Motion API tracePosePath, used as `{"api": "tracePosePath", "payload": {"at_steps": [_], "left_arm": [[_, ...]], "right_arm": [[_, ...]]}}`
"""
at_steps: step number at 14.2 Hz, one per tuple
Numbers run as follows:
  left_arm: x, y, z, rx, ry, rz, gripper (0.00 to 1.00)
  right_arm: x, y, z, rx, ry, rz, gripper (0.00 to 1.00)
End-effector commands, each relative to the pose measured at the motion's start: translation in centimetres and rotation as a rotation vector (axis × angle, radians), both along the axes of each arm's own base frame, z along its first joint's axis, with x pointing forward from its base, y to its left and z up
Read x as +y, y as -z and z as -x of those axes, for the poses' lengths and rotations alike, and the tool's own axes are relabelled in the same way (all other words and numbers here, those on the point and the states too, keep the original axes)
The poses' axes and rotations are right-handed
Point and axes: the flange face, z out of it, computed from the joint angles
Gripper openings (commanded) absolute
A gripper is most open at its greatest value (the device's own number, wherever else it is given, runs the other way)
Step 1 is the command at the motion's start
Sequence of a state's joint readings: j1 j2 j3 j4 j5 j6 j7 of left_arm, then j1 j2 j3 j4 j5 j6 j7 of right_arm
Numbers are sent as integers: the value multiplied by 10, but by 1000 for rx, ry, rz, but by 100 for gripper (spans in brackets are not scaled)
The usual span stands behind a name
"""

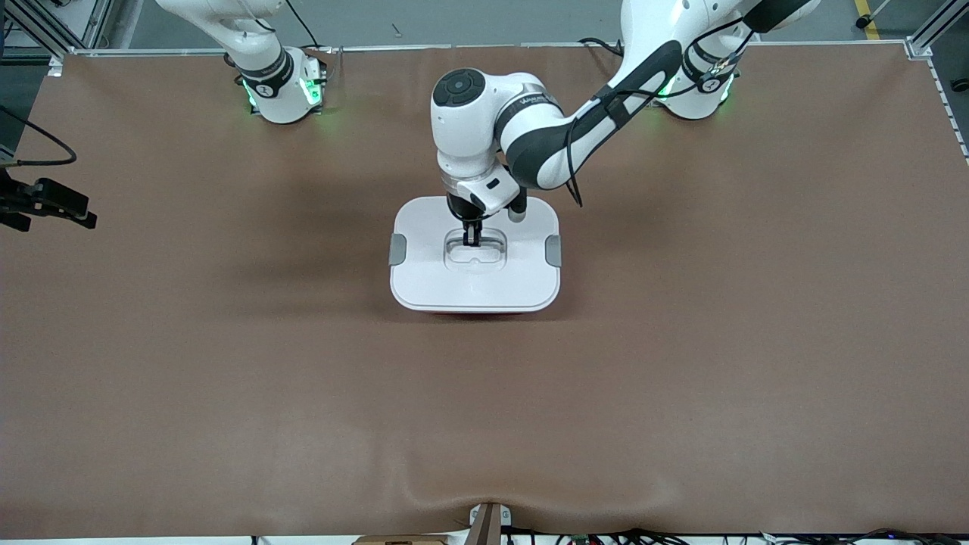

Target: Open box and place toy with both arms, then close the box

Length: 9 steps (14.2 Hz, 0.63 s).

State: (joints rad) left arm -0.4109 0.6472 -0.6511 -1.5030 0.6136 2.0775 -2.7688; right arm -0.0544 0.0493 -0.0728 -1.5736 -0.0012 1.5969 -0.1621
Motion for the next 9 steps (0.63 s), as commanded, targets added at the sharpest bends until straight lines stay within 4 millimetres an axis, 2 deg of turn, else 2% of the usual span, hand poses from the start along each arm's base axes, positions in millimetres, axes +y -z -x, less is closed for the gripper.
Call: {"api": "tracePosePath", "payload": {"at_steps": [1, 3, 4, 5, 6, 7, 9], "left_arm": [[2, 0, 10, -43, -137, -12, 0], [2, -1, 10, -43, -136, -11, 0], [2, -1, 10, -44, -132, -13, 7], [3, -1, 9, -45, -128, -22, 57], [4, -3, 7, -53, -125, -29, 89], [5, -6, 4, -60, -128, -28, 100], [5, -16, -2, -71, -116, -15, 100]], "right_arm": [[0, -6, 0, -10, -4, 4, 100], [0, -5, 2, 1, -2, -3, 100], [1, -6, 3, -1, -2, -5, 100], [1, -7, 3, -2, -2, -5, 100], [2, -7, 3, -6, -3, -9, 100], [1, -10, 3, -14, -1, -11, 100], [1, -16, 4, -29, -2, -10, 100]]}}
